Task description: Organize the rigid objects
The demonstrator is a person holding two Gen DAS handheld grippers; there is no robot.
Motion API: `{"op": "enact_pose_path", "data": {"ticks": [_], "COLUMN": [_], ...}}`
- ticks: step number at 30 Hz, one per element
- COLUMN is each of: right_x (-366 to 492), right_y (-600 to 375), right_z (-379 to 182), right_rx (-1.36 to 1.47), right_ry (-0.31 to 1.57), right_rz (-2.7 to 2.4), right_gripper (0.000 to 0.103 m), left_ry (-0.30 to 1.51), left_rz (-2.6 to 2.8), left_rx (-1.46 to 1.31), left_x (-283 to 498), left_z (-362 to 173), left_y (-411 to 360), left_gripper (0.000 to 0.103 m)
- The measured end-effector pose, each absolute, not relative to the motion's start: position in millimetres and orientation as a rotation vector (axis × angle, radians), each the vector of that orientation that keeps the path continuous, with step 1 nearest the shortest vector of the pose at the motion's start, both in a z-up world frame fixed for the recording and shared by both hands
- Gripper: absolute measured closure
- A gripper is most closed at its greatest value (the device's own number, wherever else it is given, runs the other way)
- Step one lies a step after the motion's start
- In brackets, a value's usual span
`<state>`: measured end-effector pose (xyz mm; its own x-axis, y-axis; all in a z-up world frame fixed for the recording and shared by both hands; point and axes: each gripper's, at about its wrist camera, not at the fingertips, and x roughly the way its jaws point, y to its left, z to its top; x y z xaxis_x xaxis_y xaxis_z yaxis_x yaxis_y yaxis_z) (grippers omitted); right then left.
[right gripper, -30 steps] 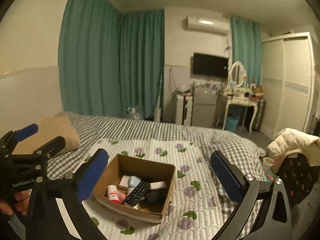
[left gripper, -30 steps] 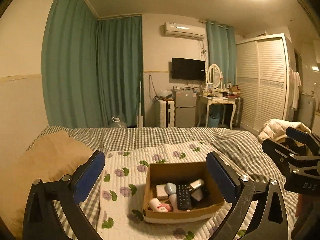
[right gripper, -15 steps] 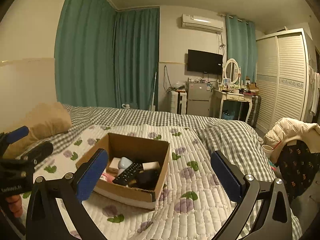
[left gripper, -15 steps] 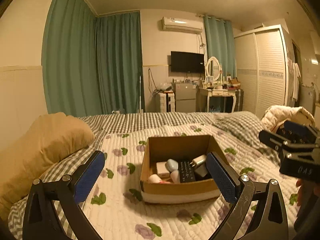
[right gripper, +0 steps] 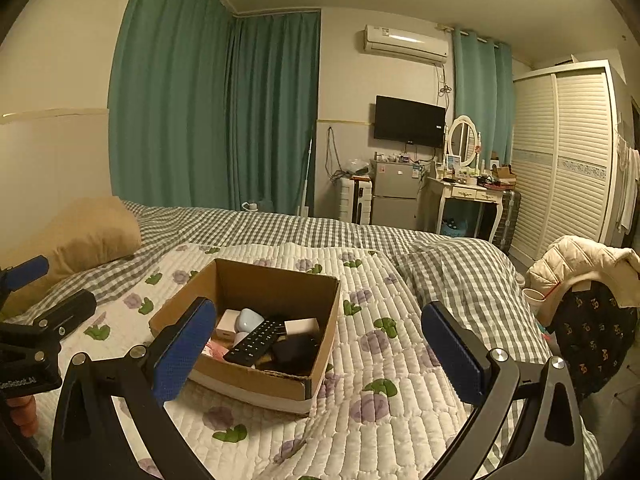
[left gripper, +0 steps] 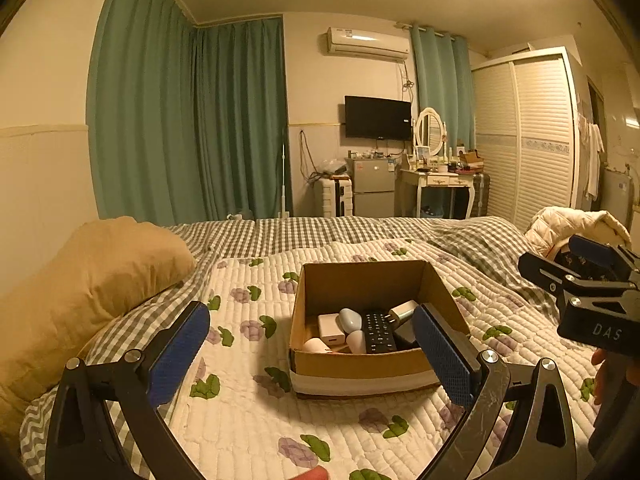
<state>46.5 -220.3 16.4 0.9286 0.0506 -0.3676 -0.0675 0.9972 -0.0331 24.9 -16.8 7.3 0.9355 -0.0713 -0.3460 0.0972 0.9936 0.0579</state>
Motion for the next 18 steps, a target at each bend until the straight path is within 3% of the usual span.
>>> {"op": "enact_pose_path", "data": {"ticks": [18], "right_x": [44.2], "right_y": [-219.9], "right_z": [19.3], "right_rx": [-0.057], "right_ry": [0.378], "right_rz": [0.05], "right_gripper": [0.0], "left_ry": [0.379], "left_rz": [-0.081], "left_rx": [0.073], "left_x": [27.8], "left_z": [5.3], "left_y": [-13.5], "left_gripper": [0.0]}}
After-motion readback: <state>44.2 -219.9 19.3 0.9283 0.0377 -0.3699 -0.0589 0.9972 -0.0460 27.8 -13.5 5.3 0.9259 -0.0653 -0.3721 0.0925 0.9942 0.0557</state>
